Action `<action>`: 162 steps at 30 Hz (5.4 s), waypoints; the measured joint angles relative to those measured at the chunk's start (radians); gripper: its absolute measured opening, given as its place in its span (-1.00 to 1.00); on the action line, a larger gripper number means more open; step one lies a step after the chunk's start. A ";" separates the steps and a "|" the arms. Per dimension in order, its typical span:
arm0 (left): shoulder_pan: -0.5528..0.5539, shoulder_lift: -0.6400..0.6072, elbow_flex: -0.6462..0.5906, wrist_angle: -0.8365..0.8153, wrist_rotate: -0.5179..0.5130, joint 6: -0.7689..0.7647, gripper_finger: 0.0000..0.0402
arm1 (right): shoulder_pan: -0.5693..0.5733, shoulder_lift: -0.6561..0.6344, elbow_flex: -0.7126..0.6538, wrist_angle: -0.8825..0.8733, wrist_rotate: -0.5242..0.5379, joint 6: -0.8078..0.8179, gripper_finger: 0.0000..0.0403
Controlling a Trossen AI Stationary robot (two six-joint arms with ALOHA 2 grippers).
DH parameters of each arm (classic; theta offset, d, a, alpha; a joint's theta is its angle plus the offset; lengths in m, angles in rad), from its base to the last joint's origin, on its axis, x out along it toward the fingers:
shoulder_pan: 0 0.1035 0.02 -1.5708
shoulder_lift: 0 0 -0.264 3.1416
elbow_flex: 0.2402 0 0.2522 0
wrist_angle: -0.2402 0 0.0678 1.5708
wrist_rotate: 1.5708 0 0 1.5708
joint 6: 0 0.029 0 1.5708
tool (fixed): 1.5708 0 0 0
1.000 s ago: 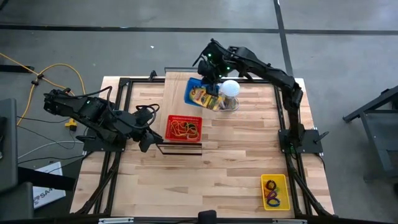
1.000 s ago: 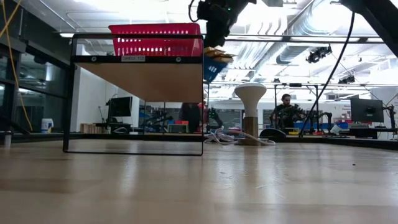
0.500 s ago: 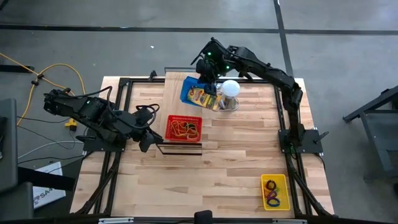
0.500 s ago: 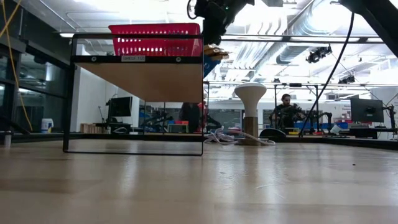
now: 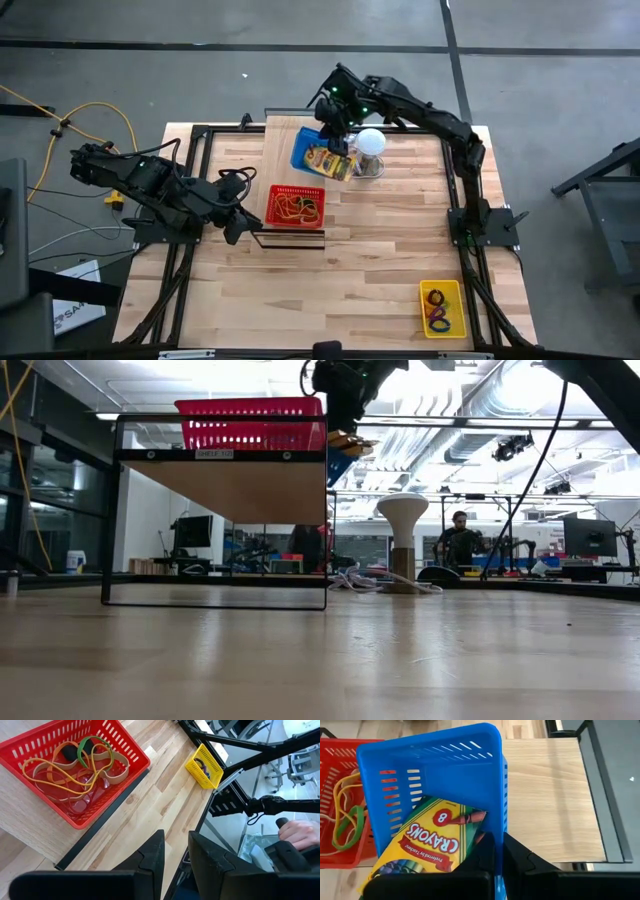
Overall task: Pick & Place Office Desk Supplies
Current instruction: Put the blue bin on the shelf
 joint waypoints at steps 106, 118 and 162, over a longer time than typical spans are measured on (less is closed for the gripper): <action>0.000 0.000 0.000 0.001 0.000 0.000 -0.58 | 0.051 0.210 0.144 -0.022 0.055 -0.050 -0.99; 0.000 0.000 0.000 0.001 0.000 0.000 -0.58 | 0.051 0.210 0.144 -0.018 0.054 -0.060 -0.99; 0.045 0.000 0.000 0.004 -0.007 0.291 -0.58 | 0.058 0.210 0.144 -0.024 0.054 -0.078 -0.99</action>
